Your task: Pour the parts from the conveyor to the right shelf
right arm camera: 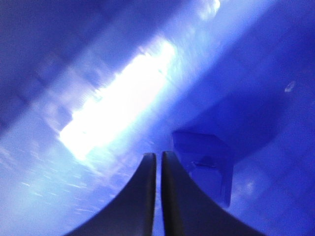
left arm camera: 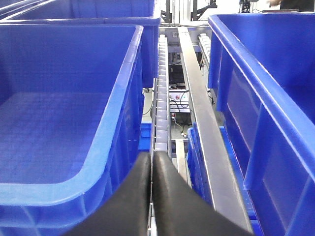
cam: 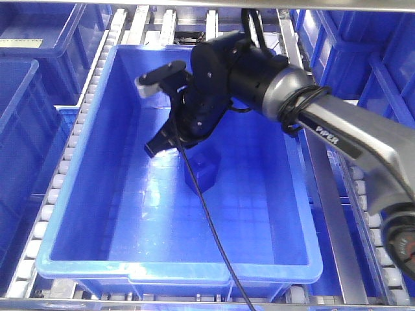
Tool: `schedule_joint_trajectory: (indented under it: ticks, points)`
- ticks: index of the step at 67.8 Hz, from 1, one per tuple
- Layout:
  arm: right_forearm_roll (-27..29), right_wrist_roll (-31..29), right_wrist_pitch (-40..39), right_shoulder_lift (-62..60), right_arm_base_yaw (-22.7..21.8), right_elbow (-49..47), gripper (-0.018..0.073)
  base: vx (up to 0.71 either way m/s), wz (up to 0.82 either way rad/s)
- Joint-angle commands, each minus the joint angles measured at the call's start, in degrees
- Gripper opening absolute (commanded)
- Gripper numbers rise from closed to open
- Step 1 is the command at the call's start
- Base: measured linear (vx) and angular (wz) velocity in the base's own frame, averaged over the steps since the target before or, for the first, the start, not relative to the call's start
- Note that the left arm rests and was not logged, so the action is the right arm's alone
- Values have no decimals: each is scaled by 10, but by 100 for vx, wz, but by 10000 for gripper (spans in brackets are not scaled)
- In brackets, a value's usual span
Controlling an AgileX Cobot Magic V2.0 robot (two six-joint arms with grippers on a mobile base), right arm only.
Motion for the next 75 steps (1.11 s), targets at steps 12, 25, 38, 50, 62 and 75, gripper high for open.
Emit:
schedule_joint_trajectory:
  ticks: [12, 25, 38, 50, 62, 75]
  points:
    - [-9, 26, -27, -68, 3, -16, -10, 0, 0]
    - [-17, 21, -31, -70, 3, 6, -10, 0, 0]
    - [-13, 32, -104, -113, 3, 90, -10, 0, 0]
    - [-15, 38, -192, -187, 1, 204, -10, 0, 0]
    - [-21, 39, -269, -268, 0, 343, -10, 0, 0]
    - [-19, 59, -381, -390, 0, 496, -10, 0, 0]
